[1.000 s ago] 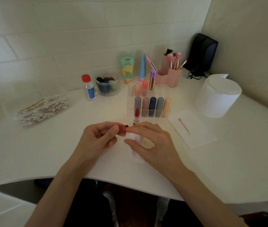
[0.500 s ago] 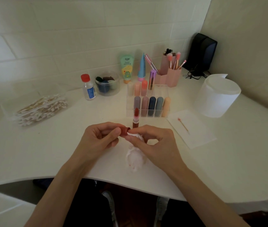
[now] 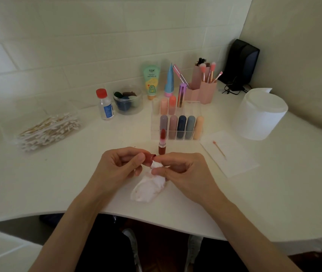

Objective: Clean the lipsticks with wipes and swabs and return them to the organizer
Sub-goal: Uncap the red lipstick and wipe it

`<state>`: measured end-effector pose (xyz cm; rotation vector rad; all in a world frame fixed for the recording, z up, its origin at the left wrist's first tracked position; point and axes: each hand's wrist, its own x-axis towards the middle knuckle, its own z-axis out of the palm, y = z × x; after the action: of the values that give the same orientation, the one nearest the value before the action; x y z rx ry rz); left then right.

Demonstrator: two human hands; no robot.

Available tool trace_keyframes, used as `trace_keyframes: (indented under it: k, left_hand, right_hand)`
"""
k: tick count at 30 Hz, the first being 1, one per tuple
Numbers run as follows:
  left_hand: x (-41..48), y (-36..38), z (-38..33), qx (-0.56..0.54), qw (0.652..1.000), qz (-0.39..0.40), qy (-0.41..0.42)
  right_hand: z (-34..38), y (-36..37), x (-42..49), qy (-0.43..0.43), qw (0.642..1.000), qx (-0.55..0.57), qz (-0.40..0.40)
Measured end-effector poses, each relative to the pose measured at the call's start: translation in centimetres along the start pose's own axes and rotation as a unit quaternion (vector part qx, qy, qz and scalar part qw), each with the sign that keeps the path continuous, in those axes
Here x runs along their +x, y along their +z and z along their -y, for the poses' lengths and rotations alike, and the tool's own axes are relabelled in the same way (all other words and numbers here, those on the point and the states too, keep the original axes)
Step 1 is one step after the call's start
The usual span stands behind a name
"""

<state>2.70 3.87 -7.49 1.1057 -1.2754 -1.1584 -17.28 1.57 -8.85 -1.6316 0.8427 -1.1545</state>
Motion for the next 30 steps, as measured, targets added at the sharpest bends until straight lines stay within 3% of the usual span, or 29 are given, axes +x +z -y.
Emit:
trace_keyframes:
  k: [3,9,17,30]
  left_hand:
    - [0.04,0.07,-0.01,0.001,1.000,0.004,-0.006]
    - [0.04,0.14,-0.17,0.011,0.999,0.034,-0.001]
    - [0.07,0.09,-0.30,-0.004,1.000,-0.003,-0.006]
    - [0.34,-0.14,-0.30,0.030,0.999,0.035,0.023]
  right_hand:
    - [-0.16,0.21,0.06,-0.021,0.999,-0.032,-0.037]
    - [0.02,0.06,0.02,-0.158,0.972,-0.162,-0.061]
    - [0.10,0.17,-0.39,-0.152,0.976,-0.156,-0.012]
    - [0.24,0.52,-0.41,-0.131,0.982,-0.137,-0.030]
